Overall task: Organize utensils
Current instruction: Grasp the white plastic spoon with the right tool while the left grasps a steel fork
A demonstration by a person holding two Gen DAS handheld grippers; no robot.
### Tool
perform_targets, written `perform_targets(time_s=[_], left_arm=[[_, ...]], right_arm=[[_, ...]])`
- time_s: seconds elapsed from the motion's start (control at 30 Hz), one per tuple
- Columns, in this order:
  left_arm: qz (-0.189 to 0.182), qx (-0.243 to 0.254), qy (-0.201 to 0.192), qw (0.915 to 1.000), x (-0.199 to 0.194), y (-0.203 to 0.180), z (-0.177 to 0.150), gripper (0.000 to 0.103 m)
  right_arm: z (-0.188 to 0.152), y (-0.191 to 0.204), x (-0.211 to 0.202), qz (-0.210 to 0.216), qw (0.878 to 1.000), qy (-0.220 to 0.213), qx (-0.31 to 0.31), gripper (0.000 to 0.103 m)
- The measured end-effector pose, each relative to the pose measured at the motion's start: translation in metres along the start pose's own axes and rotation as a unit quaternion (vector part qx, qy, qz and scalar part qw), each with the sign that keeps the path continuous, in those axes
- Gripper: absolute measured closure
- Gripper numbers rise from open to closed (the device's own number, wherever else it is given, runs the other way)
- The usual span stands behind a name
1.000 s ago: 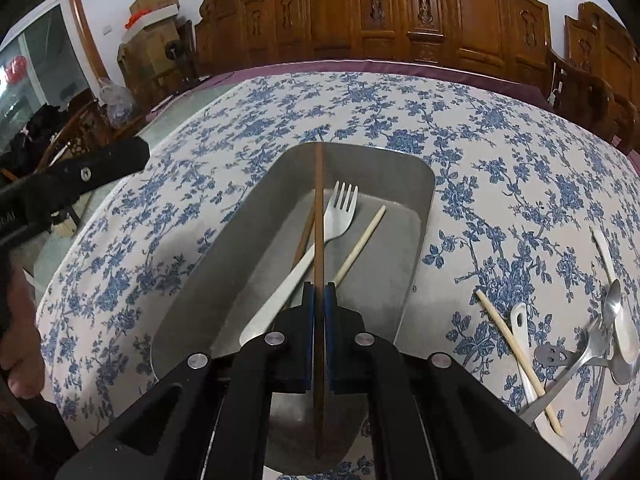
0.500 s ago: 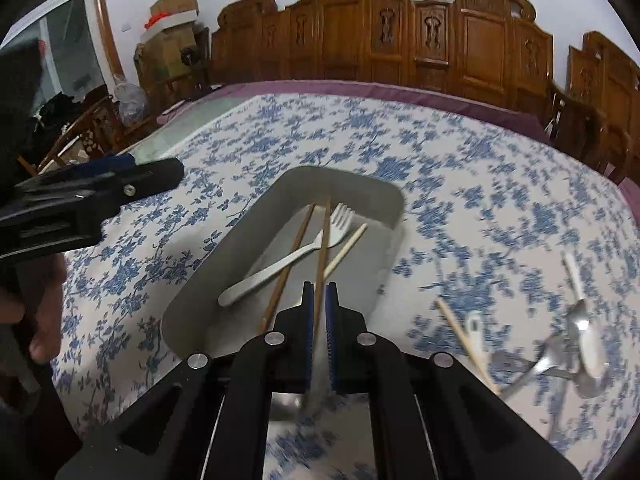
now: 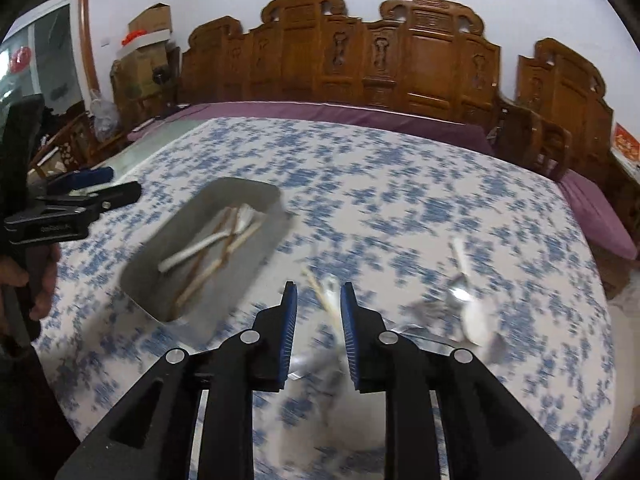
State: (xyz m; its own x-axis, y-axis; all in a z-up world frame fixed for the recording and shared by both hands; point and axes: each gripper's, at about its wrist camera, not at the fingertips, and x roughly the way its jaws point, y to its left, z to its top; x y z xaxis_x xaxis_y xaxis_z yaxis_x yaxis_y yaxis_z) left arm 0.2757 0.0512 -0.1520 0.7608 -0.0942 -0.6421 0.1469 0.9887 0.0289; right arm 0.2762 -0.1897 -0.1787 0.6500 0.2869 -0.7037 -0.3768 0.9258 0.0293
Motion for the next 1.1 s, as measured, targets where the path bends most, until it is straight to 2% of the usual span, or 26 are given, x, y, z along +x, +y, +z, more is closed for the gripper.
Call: perform_targets(time_s=[0.2, 0.33, 0.63, 0.87, 1.03, 1.1], left_arm=[[-0.029, 0.020, 0.006, 0.9994, -0.002, -0.029, -0.005, 0.012], [-0.050, 0.030, 0.012, 0.9982, -0.004, -0.047, -0.010, 0.012], [-0.080, 0.044, 0.025, 0.9955, -0.006, -0.075, -0.020, 0.012], [-0.100, 0.042, 0.042, 0.9933, -0.004, -0.087, -0.029, 0.012], [-0.097, 0.054, 0.060, 0.9920, -0.001, -0.104, -0.034, 0.012], [-0.100, 0.061, 0.063, 0.9911, 0.000, -0.114, -0.034, 0.015]], right_arm=[[-0.021, -0.030, 0.003, -0.018, 1.000, 0.017, 0.000, 0.066], [-0.032, -0.040, 0.014, -0.011, 0.999, 0.039, -0.002, 0.066], [-0.041, -0.022, 0.047, 0.021, 0.996, 0.081, -0.035, 0.066], [-0.043, -0.035, 0.048, 0.019, 0.997, 0.078, -0.020, 0.066], [-0.048, -0.049, 0.045, 0.014, 0.997, 0.078, -0.016, 0.066], [-0.050, -0.054, 0.045, 0.013, 0.997, 0.078, -0.019, 0.066]])
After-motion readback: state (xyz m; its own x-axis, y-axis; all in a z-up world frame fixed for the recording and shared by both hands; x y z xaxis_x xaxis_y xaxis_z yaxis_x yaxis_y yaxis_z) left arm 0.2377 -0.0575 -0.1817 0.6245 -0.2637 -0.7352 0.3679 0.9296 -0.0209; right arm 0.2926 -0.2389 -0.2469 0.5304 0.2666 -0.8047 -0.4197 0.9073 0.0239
